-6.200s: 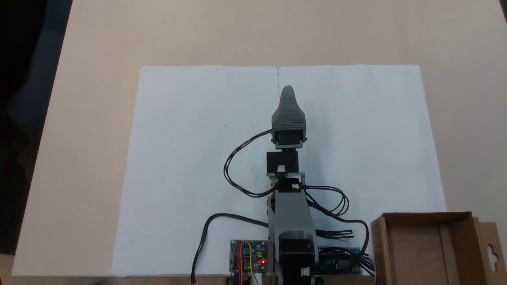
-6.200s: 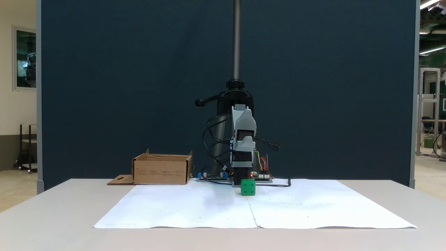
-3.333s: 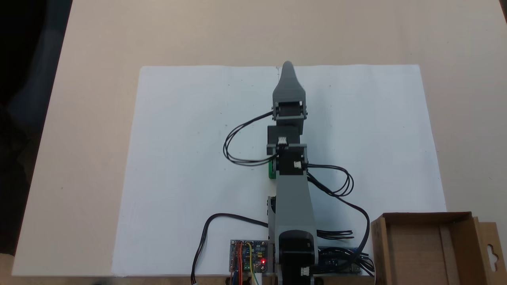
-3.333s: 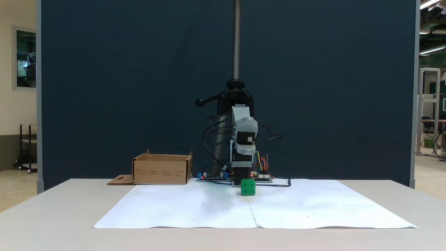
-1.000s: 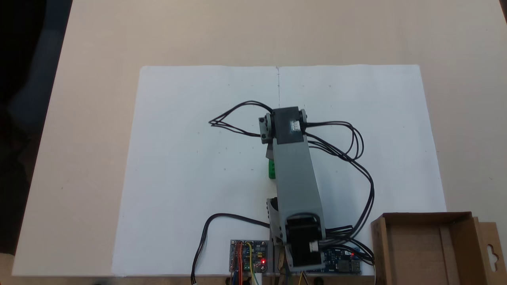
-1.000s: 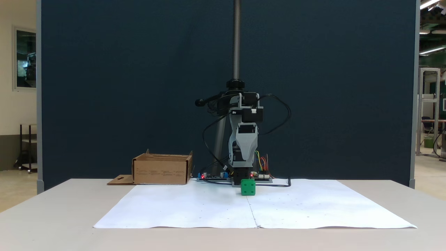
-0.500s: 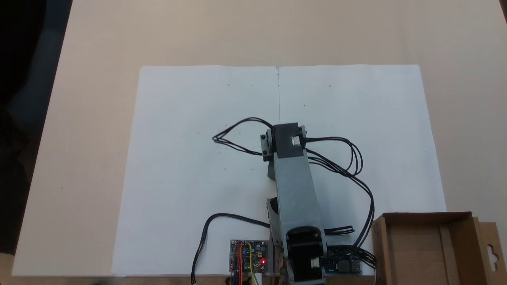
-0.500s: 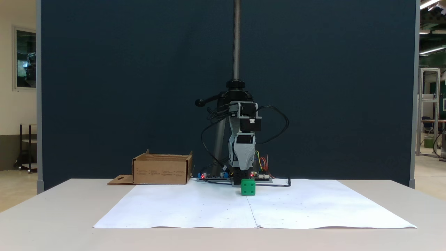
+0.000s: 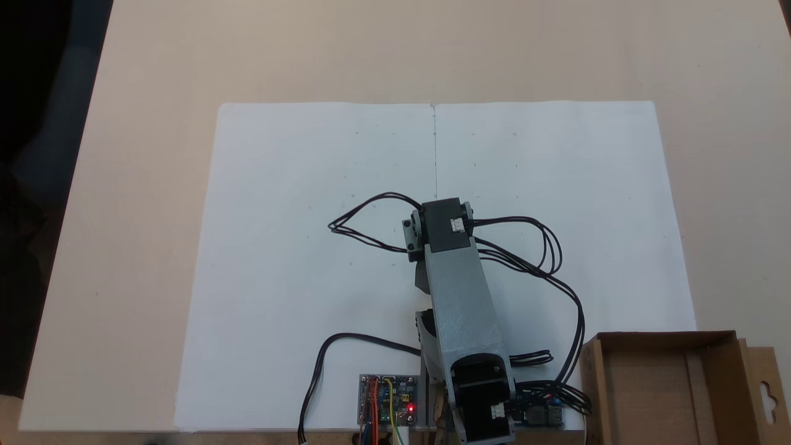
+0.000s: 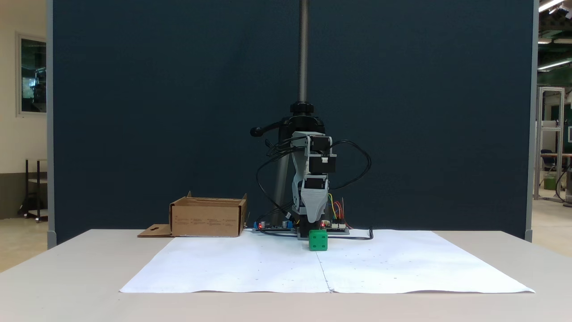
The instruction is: Grasp a green dice and put it in the bin.
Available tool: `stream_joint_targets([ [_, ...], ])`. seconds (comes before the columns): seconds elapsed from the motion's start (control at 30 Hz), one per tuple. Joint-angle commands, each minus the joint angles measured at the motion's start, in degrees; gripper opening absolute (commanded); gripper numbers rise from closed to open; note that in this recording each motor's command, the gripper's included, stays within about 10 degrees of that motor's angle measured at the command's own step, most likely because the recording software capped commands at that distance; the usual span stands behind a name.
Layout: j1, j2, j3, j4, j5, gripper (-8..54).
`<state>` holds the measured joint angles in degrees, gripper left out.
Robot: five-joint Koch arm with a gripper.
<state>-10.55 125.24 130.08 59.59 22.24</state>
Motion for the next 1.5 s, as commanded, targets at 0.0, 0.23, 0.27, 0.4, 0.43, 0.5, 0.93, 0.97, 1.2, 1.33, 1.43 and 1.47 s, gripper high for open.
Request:
stream_joint_targets([
  [0.0, -1.2, 1.2, 0.1, -0.4, 4.2, 47.3],
  [0.23, -1.9, 0.2, 1.6, -7.6, -0.4, 43.9],
  [0.27, -2.1, 0.3, 1.8, -8.8, -1.8, 43.9],
  [0.4, -2.9, 0.2, 2.6, -11.0, -5.0, 43.7],
  [0.43, -2.9, 0.2, 3.0, -11.6, -6.0, 43.7],
  [0.5, -2.9, 0.0, 4.2, -13.4, -7.8, 43.7],
  [0.93, -2.9, -1.8, 8.0, -17.0, -11.6, 43.3],
  [0.97, -2.9, -2.0, 8.4, -17.9, -11.6, 43.2],
  [1.2, -2.7, -2.7, 11.9, -25.2, -11.6, 43.1],
  [1.33, -2.5, -2.9, 12.4, -26.2, -11.6, 43.1],
  [1.43, -2.5, -3.0, 13.1, -26.9, -11.6, 43.1],
  [1.47, -2.5, -2.9, 13.6, -27.4, -11.6, 43.1],
])
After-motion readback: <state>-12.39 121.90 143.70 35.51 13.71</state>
